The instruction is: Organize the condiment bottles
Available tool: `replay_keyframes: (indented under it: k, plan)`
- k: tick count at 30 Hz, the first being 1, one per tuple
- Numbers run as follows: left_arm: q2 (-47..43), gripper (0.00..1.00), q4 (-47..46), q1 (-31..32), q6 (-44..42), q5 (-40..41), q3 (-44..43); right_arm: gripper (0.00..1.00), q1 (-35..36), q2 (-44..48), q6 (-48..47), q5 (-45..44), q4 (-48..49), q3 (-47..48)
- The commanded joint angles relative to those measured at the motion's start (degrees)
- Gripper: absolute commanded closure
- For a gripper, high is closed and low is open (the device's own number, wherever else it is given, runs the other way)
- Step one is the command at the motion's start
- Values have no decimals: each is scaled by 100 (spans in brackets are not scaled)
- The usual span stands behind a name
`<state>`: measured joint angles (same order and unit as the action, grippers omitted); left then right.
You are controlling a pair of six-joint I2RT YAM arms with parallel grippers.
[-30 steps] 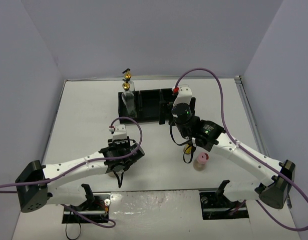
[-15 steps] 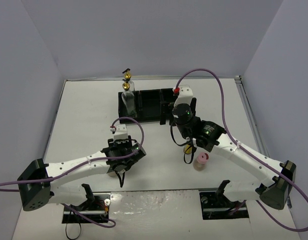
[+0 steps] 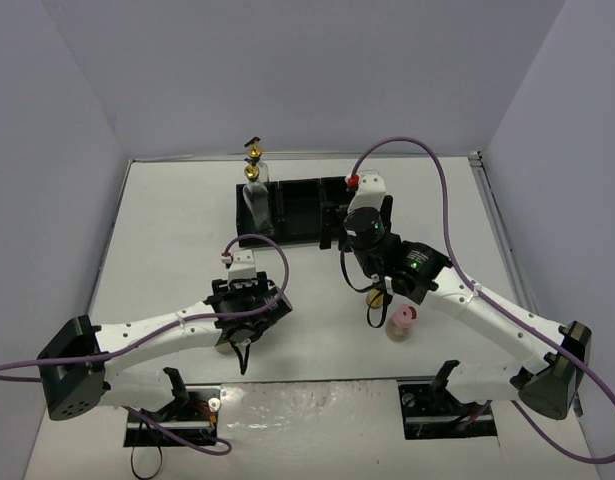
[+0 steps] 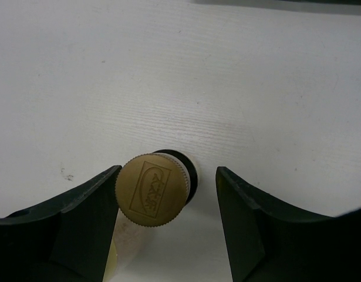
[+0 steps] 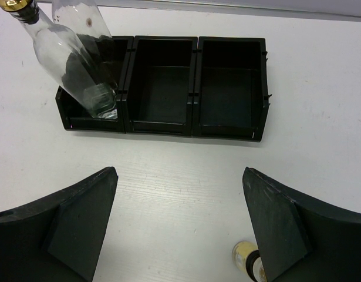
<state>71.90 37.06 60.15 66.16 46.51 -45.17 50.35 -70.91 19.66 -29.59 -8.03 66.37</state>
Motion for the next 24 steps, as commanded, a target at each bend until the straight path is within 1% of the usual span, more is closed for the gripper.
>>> replay_keyframes:
  k: [1, 7, 9, 10, 13, 15, 18, 20, 24]
  plan:
    - [68, 46, -221, -88, -56, 123, -106, 15, 37, 218, 26, -205, 219, 43]
    - [139, 47, -429, -234, -137, 69, -21, 15, 37, 247, 3, -225, 173, 45]
    - [152, 49, -465, -264, -174, 57, -21, 15, 37, 260, -3, -243, 161, 46]
    - [159, 52, -482, -282, -191, 43, -16, 15, 39, 262, -6, -249, 153, 39]
    - [175, 64, -577, -336, -289, -10, 7, 15, 37, 263, -6, -258, 161, 7]
    - [186, 84, -603, -340, -331, -13, -24, 15, 37, 271, -3, -258, 153, -10]
    - [211, 100, -639, -344, -508, -34, -135, 15, 36, 289, 2, -279, 160, -27]
    - [217, 100, -653, -324, -696, -14, -256, 15, 29, 296, -5, -319, 147, -27]
    - [245, 100, -510, -253, -1140, 61, -772, 15, 32, 311, 3, -417, 109, -50]
